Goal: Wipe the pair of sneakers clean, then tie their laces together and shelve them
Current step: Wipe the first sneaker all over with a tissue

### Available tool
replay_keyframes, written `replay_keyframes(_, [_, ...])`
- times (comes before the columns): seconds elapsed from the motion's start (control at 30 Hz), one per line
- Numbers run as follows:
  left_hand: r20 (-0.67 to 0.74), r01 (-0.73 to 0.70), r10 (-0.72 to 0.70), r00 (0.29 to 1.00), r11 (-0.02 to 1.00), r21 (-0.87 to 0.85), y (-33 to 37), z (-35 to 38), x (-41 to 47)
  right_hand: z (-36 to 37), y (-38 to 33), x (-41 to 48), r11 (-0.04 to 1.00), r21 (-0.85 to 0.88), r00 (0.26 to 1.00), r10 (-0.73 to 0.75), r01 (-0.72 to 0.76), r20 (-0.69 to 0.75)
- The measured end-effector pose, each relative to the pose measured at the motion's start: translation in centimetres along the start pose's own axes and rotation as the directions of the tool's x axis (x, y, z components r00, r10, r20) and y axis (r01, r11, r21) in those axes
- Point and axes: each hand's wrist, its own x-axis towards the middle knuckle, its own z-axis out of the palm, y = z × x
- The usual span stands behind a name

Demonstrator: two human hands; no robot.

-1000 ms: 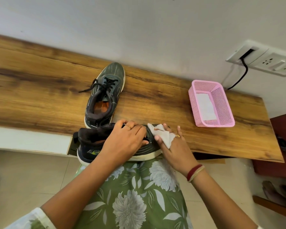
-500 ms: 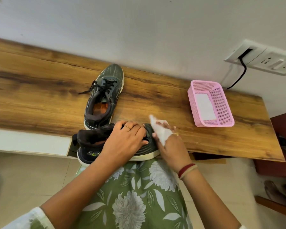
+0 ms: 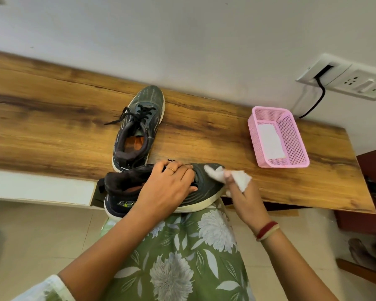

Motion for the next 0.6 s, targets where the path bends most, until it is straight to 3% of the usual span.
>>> replay_keyframes(0.07, [-0.004,0.006,-0.006,1.000,1.000,0.005,0.1,-0.1,0.0,-0.3,0.3,1.2,0.990,0.133,0.976,0.083,-0.056,-0.203])
replay_keyframes(0.1, [-0.005,0.003,-0.003,1.000,1.000,0.009,0.1,-0.1,0.0,0.0,0.2,1.4,0.992,0.119,0.972,0.065,-0.038,-0.225])
replay_keyframes(0.17, [0.001,-0.001,0.001,1.000,1.000,0.011,0.0,0.0,0.0,1.2,0.3,1.6,0.998,-0.066,0.996,-0.030,0.024,-0.082])
replay_keyframes(0.23, [0.029,0.004,-0.004,1.000,1.000,0.005,-0.1,0.1,0.1,2.4,1.2,1.1,0.920,-0.373,0.992,-0.109,0.122,0.056])
replay_keyframes(0.27, [0.046,0.010,-0.010,0.999,1.000,0.003,-0.1,0.1,0.2,2.7,1.5,0.8,0.880,-0.446,0.986,-0.152,0.163,0.061])
replay_keyframes(0.47, [0.105,0.021,-0.019,0.994,1.000,-0.010,-0.3,0.4,0.6,2.9,1.9,0.0,0.840,-0.503,0.976,-0.214,0.202,0.034])
replay_keyframes(0.6, [0.103,0.010,-0.009,0.995,1.000,-0.011,-0.2,0.4,0.4,3.2,1.4,2.4,0.790,-0.589,0.984,-0.161,0.172,0.072])
